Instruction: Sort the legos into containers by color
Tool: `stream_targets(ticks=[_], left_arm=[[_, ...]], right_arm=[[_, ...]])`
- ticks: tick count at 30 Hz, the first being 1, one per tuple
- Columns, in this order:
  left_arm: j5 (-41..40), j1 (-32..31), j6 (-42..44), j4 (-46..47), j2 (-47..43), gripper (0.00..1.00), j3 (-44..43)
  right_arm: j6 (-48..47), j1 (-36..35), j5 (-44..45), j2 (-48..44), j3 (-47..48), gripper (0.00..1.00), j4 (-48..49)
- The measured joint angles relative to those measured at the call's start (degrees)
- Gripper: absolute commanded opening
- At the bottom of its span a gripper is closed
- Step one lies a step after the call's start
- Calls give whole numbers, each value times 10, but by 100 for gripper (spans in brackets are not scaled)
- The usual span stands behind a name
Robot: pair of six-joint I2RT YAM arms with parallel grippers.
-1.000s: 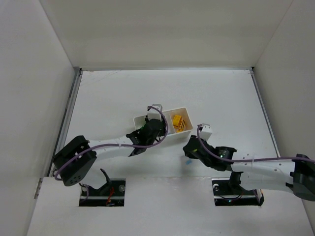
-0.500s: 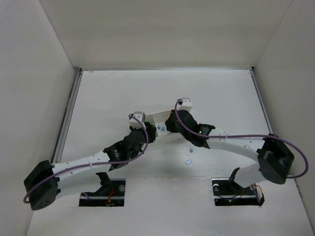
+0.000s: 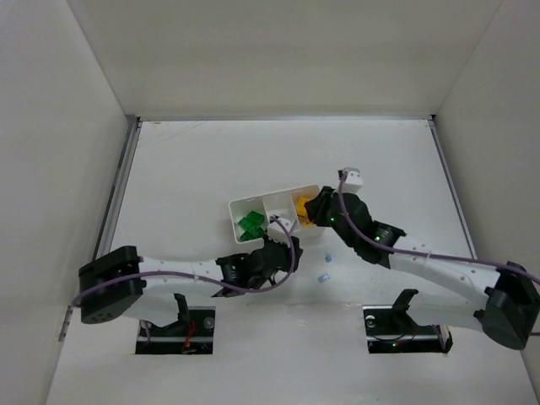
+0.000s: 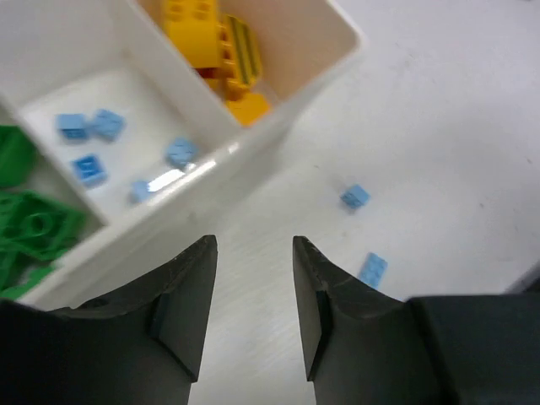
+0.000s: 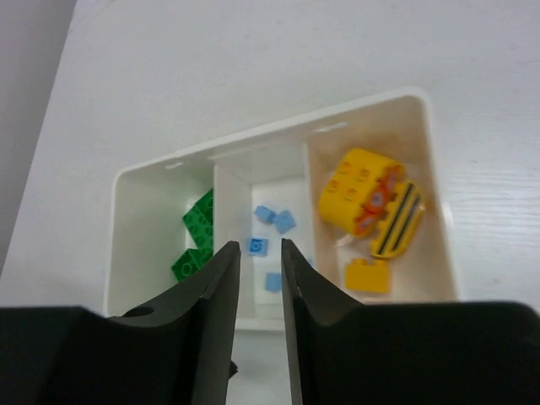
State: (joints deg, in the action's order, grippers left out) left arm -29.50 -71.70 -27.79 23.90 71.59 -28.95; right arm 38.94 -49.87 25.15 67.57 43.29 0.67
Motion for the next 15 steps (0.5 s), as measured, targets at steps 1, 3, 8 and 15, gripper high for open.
stream_targets(ticks=[1, 3, 8, 15], left_arm=[[8, -9, 5, 9, 25, 42, -13], [24, -26, 17, 26, 76, 45, -43], [57, -45, 41, 57, 177, 49, -105], [78, -44, 64, 77, 274, 48, -160]], right_arm=[[4, 7, 4, -28, -21, 31, -2], [12, 21, 9, -75, -59, 32, -7], [38, 34, 14, -147, -126, 39, -38], [58, 36, 19, -195, -166, 40, -67]])
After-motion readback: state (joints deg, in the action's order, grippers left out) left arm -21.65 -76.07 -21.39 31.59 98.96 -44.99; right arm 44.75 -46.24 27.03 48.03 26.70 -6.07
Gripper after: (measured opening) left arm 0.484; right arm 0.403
